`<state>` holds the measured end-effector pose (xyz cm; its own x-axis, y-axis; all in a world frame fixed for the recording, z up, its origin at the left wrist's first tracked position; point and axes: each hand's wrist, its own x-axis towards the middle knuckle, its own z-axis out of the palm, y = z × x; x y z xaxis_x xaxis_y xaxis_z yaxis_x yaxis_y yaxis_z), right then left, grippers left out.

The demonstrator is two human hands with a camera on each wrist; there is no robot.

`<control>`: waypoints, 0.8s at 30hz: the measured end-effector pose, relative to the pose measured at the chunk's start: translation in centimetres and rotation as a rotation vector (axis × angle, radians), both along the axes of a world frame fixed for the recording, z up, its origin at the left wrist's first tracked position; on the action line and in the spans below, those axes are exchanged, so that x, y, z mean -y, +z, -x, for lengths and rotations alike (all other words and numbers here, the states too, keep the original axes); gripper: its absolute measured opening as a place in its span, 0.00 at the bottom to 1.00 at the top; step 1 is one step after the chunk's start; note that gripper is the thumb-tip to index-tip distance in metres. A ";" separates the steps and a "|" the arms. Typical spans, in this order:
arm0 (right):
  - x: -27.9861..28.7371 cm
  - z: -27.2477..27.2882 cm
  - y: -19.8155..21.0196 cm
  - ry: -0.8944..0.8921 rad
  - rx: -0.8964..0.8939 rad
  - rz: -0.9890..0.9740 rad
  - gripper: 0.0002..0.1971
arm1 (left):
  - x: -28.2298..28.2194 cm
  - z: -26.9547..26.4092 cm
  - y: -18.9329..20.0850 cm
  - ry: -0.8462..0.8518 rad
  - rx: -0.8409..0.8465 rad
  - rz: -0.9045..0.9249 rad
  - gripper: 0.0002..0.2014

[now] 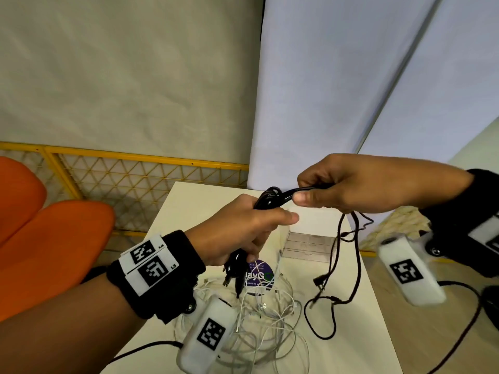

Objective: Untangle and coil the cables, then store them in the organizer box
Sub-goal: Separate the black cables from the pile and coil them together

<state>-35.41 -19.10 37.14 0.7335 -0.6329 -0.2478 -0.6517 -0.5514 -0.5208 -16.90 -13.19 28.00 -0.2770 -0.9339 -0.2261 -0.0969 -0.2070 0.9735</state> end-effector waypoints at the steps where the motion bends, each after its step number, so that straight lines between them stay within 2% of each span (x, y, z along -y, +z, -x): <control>1: -0.1 0.1 -0.2 -0.010 0.040 -0.024 0.24 | -0.1 0.0 0.1 -0.020 -0.043 0.030 0.24; 6: -0.8 -0.2 -1.7 -0.113 0.270 -0.050 0.21 | -0.5 0.2 0.2 -0.042 -0.198 0.103 0.30; 9: -1.5 -0.7 -2.6 -0.173 0.424 -0.030 0.19 | -0.4 0.5 0.3 0.009 -0.239 0.146 0.28; 11: -1.9 -1.0 -3.1 -0.220 0.505 -0.038 0.17 | -0.3 0.9 0.3 0.076 -0.234 0.181 0.30; 16: -3.0 -1.3 -4.0 -0.419 0.665 -0.223 0.18 | 0.0 1.3 0.4 0.198 -0.193 0.246 0.26; 19: -3.3 -1.4 -4.2 -0.457 0.593 -0.125 0.18 | 0.1 1.4 0.1 0.235 -0.211 0.221 0.26; 24: -3.6 -1.3 -4.2 -0.398 0.249 0.222 0.14 | 0.2 1.5 0.0 0.229 -0.238 0.189 0.27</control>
<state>-34.16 -15.47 32.97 0.4449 -0.8924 0.0753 -0.7049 -0.4008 -0.5852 -18.40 -13.42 28.01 -0.0807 -0.9967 0.0015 0.1649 -0.0119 0.9862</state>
